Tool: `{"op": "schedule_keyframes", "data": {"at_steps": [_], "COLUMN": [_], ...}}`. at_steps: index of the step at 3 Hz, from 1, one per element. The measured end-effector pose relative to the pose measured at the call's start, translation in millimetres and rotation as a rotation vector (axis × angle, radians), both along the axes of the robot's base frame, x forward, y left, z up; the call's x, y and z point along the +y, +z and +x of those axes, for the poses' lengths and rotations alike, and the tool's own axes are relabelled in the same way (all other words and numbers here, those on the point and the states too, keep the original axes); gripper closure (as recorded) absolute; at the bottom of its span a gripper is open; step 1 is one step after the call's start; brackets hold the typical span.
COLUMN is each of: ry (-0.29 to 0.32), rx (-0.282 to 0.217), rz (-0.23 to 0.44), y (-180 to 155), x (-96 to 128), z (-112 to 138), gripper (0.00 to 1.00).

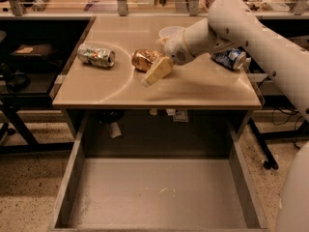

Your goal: Place orange can into top drawer

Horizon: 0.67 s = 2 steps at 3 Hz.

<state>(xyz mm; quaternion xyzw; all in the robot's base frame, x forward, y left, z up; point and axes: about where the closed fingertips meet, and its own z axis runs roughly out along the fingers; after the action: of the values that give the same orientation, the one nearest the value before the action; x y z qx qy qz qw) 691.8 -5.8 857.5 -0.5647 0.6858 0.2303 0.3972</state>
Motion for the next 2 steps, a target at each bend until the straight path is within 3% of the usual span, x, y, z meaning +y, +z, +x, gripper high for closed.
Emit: {"op": "schedule_keyframes", "data": {"at_steps": [2], "ry": [0.005], "rx": [0.004], "rz": [-0.021], "y": [-13.7], "x": [14.7], "z": [11.3], "gripper": [0.0]}}
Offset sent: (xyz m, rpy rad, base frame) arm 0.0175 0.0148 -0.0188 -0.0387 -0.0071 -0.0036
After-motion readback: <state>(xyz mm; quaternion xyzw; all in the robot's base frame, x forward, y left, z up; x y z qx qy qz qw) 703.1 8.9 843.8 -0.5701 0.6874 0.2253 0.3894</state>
